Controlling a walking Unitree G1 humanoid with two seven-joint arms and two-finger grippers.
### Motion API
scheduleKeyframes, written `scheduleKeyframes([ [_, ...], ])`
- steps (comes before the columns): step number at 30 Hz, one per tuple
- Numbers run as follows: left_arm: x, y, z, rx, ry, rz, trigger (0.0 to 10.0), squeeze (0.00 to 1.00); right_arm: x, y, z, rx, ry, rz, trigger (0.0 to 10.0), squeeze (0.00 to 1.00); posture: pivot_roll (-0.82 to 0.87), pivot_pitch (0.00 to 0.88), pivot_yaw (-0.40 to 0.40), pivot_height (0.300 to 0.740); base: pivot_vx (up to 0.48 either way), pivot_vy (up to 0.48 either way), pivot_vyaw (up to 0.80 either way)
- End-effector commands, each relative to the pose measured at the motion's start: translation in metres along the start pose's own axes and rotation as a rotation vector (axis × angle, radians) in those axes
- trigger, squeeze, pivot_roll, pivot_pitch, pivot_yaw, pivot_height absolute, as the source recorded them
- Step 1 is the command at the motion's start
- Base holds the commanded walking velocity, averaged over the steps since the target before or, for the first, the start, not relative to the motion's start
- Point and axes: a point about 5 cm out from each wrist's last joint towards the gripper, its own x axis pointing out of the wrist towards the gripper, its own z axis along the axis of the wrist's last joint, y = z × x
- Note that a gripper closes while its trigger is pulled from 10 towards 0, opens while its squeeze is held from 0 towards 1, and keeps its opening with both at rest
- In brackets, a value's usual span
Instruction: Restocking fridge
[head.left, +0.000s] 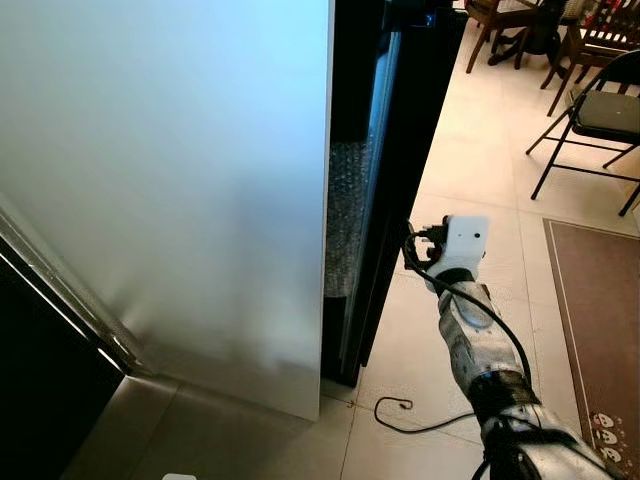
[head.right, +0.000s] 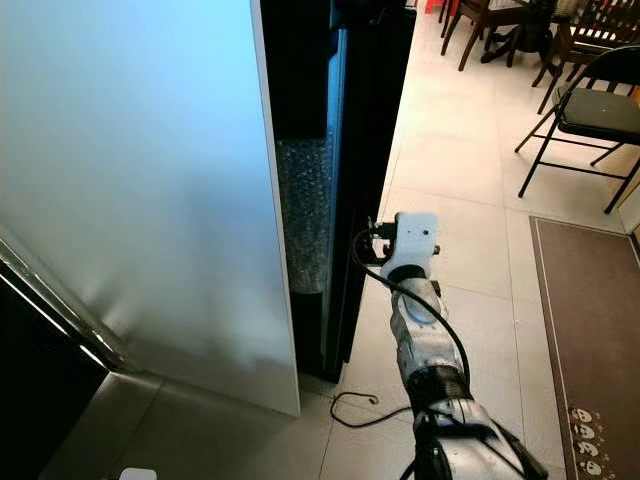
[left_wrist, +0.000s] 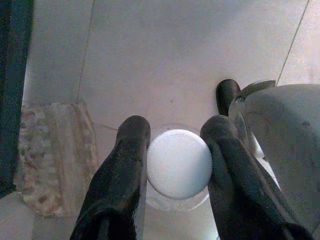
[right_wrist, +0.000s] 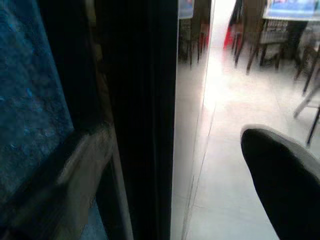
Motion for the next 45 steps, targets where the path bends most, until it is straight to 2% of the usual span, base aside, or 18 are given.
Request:
scheduleKeyframes([
  [1, -0.003, 0.001, -0.011, -0.003, 0.03, 0.003, 10.0, 0.0, -0.011, -0.006, -0.01, 0.017, 0.004, -0.045, 10.0, 0.0, 0.08, 0.062, -0.016, 0.74, 0.0, 0.0, 0.0],
  [2, -0.003, 0.002, -0.012, -0.004, 0.033, 0.004, 10.0, 0.0, -0.016, -0.008, -0.014, 0.017, 0.004, -0.062, 10.0, 0.0, 0.08, 0.062, -0.016, 0.74, 0.0, 0.0, 0.0],
  [3, -0.004, 0.002, -0.014, -0.003, 0.04, 0.006, 10.0, 0.0, -0.033, -0.011, -0.024, 0.006, -0.006, -0.101, 10.0, 0.0, 0.06, 0.062, -0.011, 0.74, 0.0, 0.0, 0.0],
  [4, -0.004, 0.002, -0.014, -0.003, 0.04, 0.006, 10.0, 0.0, -0.033, -0.011, -0.024, 0.006, -0.006, -0.101, 10.0, 0.0, 0.06, 0.062, -0.011, 0.74, 0.0, 0.0, 0.0],
  [5, -0.004, 0.003, -0.016, 0.004, 0.047, 0.006, 10.0, 0.0, -0.047, -0.012, -0.029, -0.014, -0.01, -0.123, 10.0, 0.0, 0.06, 0.06, -0.007, 0.74, 0.0, 0.0, 0.0],
  [6, -0.004, 0.003, -0.016, 0.007, 0.049, 0.006, 10.0, 0.0, -0.052, -0.011, -0.03, -0.022, -0.013, -0.126, 10.0, 0.0, 0.05, 0.059, -0.005, 0.74, 0.0, 0.0, 0.0],
  [8, -0.005, 0.004, -0.017, 0.009, 0.049, 0.007, 10.0, 0.0, -0.062, -0.009, -0.031, -0.027, -0.02, -0.132, 10.0, 0.0, 0.04, 0.058, 0.003, 0.74, 0.0, 0.0, 0.0],
  [13, -0.005, 0.005, -0.018, 0.011, 0.039, 0.002, 10.0, 0.0, -0.073, -0.006, -0.03, -0.049, -0.034, -0.135, 10.0, 0.0, 0.02, 0.054, 0.014, 0.74, 0.0, 0.0, 0.0],
  [16, -0.005, 0.005, -0.016, 0.004, 0.027, -0.01, 10.0, 0.0, -0.074, -0.002, -0.028, -0.07, -0.035, -0.113, 10.0, 0.0, 0.01, 0.045, 0.014, 0.74, 0.0, 0.0, 0.0],
  [24, -0.004, 0.002, -0.013, -0.033, 0.027, -0.005, 10.0, 0.0, -0.065, 0.008, -0.01, -0.051, -0.063, -0.098, 10.0, 0.0, -0.01, 0.014, -0.01, 0.74, 0.0, 0.0, 0.0],
  [32, -0.006, 0.002, -0.02, -0.027, 0.043, -0.01, 10.0, 0.0, -0.069, 0.008, -0.016, -0.042, -0.028, -0.113, 10.0, 0.0, 0.0, 0.03, 0.003, 0.74, 0.0, 0.0, 0.0],
  [45, -0.007, 0.001, -0.025, -0.002, 0.054, -0.021, 10.0, 0.0, -0.068, 0.012, -0.014, -0.03, -0.027, -0.104, 10.0, 0.0, 0.01, 0.018, 0.01, 0.74, 0.08, 0.0, 0.0],
])
